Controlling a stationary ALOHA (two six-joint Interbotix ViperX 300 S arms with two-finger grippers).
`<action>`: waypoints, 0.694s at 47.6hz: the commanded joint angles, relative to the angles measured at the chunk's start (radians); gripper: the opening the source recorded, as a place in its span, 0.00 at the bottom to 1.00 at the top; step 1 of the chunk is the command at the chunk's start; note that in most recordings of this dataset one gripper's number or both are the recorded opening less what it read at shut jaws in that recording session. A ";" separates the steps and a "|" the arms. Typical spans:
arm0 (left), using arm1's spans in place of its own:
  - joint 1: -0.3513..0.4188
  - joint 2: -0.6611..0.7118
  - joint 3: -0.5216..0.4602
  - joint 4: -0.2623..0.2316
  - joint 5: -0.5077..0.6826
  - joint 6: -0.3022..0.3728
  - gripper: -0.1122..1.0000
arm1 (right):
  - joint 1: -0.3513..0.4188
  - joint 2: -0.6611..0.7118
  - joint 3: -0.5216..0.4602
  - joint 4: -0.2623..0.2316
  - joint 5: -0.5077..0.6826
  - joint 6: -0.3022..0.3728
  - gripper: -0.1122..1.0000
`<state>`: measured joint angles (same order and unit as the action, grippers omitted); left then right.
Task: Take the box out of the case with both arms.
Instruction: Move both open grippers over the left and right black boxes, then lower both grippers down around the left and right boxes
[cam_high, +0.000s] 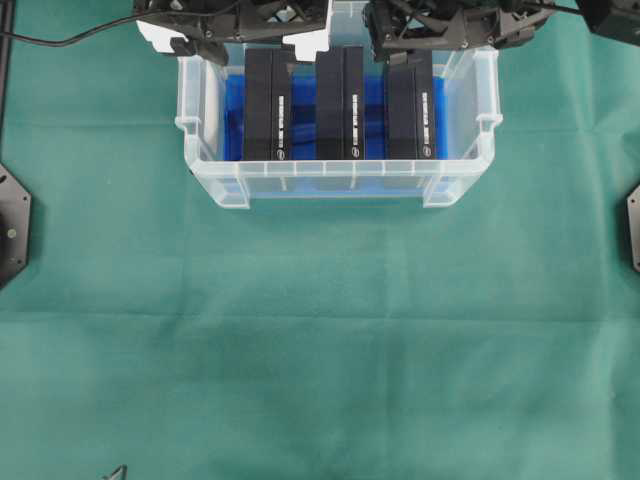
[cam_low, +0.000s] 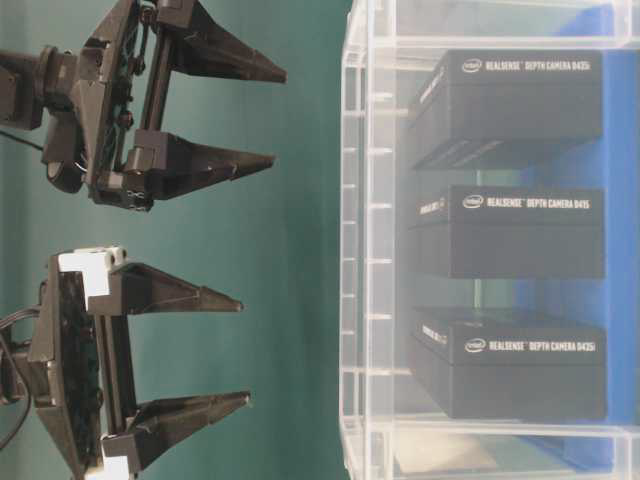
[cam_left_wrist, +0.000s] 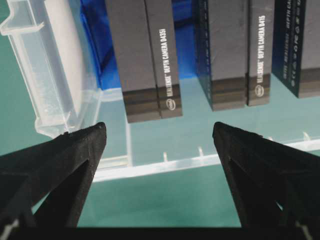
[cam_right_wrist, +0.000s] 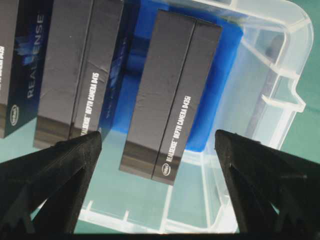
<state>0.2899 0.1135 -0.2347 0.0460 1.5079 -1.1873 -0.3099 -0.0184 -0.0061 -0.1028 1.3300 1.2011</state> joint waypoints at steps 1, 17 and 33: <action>-0.002 -0.012 -0.025 0.006 -0.002 0.002 0.92 | 0.002 -0.009 -0.025 0.002 -0.006 0.005 0.97; -0.002 0.000 -0.021 0.006 -0.003 0.003 0.92 | -0.003 -0.002 -0.025 0.002 -0.006 0.005 0.97; -0.002 0.002 -0.017 0.009 -0.003 0.005 0.92 | -0.008 0.000 -0.025 0.002 -0.006 0.008 0.97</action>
<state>0.2915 0.1289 -0.2347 0.0506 1.5079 -1.1842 -0.3160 -0.0046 -0.0061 -0.1028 1.3300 1.2026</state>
